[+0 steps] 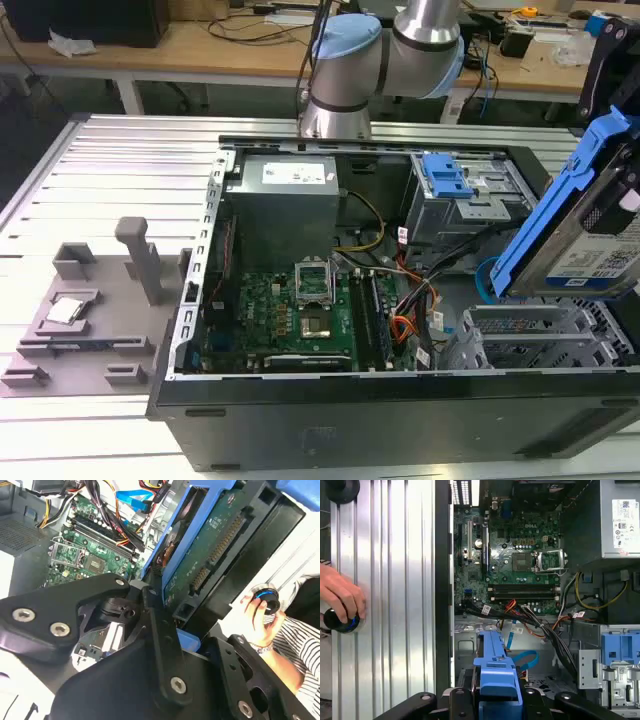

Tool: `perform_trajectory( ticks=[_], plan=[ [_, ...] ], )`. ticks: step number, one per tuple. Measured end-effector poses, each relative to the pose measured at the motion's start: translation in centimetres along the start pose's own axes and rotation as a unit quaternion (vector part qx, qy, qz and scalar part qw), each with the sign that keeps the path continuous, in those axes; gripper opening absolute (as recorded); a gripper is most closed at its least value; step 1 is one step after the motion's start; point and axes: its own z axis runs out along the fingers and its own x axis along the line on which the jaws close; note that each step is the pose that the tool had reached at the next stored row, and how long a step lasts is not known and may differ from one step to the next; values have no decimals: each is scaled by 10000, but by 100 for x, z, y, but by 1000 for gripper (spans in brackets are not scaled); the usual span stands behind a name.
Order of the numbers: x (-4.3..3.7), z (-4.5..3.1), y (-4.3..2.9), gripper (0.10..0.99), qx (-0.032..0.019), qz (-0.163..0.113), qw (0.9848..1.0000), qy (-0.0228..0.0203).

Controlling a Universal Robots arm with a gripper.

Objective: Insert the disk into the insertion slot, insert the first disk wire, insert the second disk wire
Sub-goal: 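Insert the disk into the insertion slot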

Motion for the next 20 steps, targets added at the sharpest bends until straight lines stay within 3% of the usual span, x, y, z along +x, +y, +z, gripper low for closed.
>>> perform_trajectory(
  ticks=[8,11,17,20],
  plan=[
    [0,154,-12,365,-1,0,10000,0],
    [-1,255,-23,365,-5,0,10000,0],
    [-17,403,-138,365,-20,0,10000,1],
    [-31,495,-149,365,-21,0,10000,0]
  ],
)
